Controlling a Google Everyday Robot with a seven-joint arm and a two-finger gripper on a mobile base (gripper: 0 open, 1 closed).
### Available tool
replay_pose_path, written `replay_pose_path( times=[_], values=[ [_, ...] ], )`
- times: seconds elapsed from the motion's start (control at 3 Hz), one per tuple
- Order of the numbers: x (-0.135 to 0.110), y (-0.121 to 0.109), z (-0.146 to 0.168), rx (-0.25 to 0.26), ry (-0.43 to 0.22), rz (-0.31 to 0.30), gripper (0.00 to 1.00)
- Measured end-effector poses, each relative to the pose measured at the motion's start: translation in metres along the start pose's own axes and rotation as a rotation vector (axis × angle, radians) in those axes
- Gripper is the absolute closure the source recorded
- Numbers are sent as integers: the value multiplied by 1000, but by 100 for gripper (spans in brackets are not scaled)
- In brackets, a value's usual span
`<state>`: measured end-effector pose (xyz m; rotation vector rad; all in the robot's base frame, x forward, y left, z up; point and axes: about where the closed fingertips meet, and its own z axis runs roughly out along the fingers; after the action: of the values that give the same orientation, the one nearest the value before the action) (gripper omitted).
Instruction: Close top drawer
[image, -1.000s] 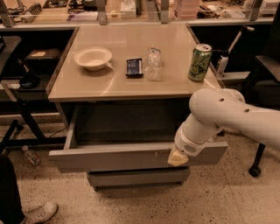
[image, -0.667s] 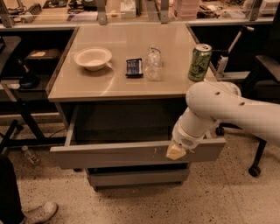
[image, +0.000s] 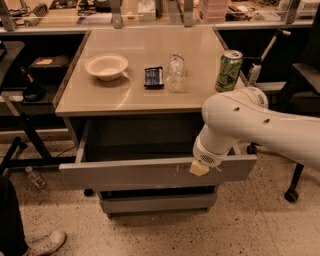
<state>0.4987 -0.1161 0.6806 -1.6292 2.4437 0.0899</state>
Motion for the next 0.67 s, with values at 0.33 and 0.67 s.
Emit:
replay_pose_path(
  times=[0.33, 0.67],
  values=[
    [1, 0, 0, 3, 2, 27, 100],
    [6, -2, 15, -1, 10, 105, 100]
  ],
)
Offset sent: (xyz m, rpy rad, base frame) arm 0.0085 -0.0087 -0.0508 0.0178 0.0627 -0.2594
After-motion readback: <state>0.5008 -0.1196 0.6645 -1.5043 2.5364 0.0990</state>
